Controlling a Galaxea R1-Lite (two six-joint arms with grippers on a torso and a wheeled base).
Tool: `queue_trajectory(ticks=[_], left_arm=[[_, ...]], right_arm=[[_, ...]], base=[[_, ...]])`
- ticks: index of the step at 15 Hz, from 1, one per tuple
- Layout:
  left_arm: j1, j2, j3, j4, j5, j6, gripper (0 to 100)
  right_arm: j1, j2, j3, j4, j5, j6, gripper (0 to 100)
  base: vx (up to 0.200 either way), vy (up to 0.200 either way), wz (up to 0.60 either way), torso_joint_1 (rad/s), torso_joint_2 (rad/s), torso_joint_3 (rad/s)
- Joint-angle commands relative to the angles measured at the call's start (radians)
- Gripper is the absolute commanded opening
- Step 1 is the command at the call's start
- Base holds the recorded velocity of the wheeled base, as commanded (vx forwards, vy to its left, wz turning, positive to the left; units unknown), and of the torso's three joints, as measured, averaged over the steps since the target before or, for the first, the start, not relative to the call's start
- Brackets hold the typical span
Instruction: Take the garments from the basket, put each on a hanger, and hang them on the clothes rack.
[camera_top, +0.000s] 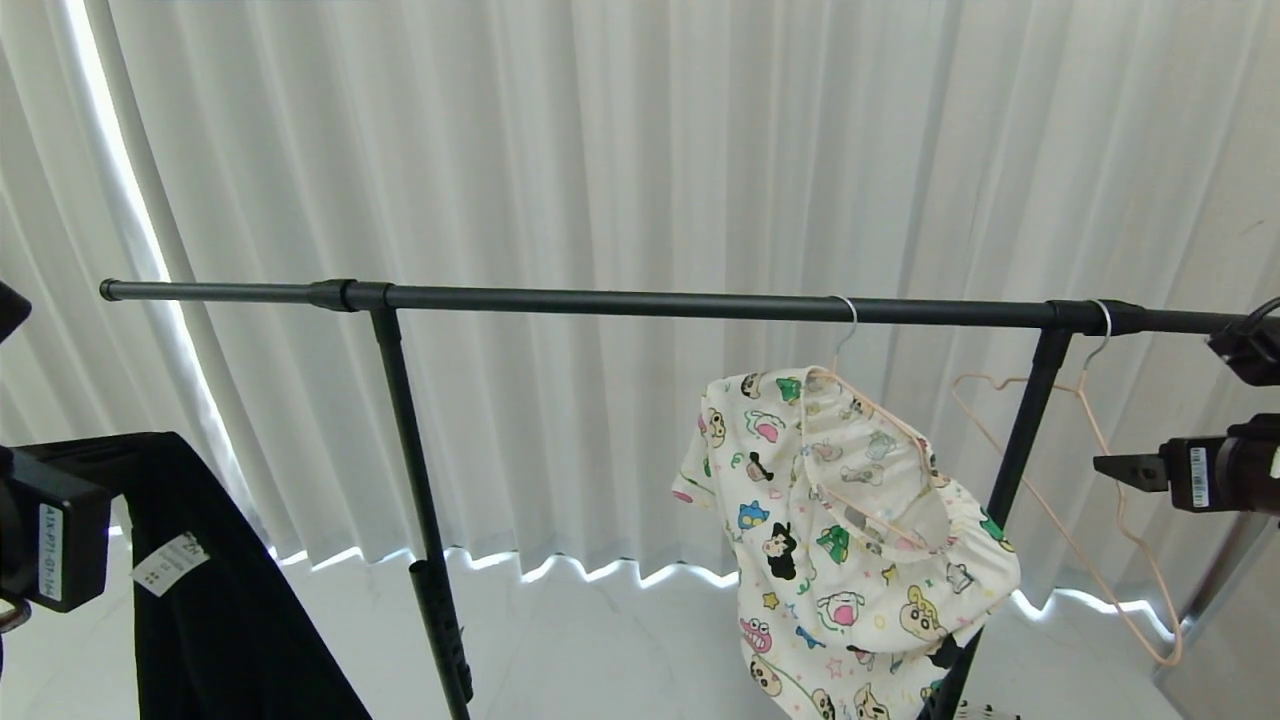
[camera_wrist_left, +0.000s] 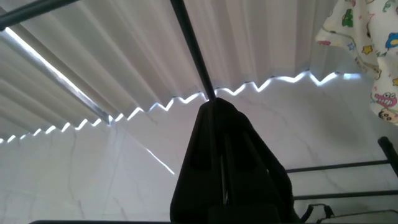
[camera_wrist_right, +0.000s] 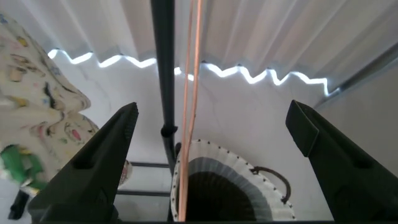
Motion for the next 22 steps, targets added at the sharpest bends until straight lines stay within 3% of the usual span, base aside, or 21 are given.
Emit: queue_trajectory(ticks=[1,8,13,14,22], left_arm=[[0.000,0.012,0.001,-0.027,0.000,0.000,0],[-0.001,0.014,0.001,-0.046,0.000,0.018,0],[-0.001,0.014,0.001,-0.046,0.000,0.018,0],[-0.001,0.015,0.001,-0.046,0.000,0.018,0],[-0.003,0.015,0.000,-0.046,0.000,0.018,0]], right_arm=[[-0.012,0.130,0.060,-0.089,-0.003,0.019,100],[-0.017,0.286,0.071,-0.274,-0.011,0.038,100],[-0.015,0.283,0.074,-0.276,-0.008,0.036,100],[-0.014,0.283,0.074,-0.276,-0.009,0.036,0],[-0.011,0.245,0.075,-0.277,-0.011,0.036,0]], base=[[0.000,0.000,0.00,0.000,0.00,0.000],[0.000,0.000,0.00,0.000,0.00,0.000],[0.000,0.000,0.00,0.000,0.00,0.000],[0.000,0.000,0.00,0.000,0.00,0.000],[0.000,0.000,0.00,0.000,0.00,0.000]])
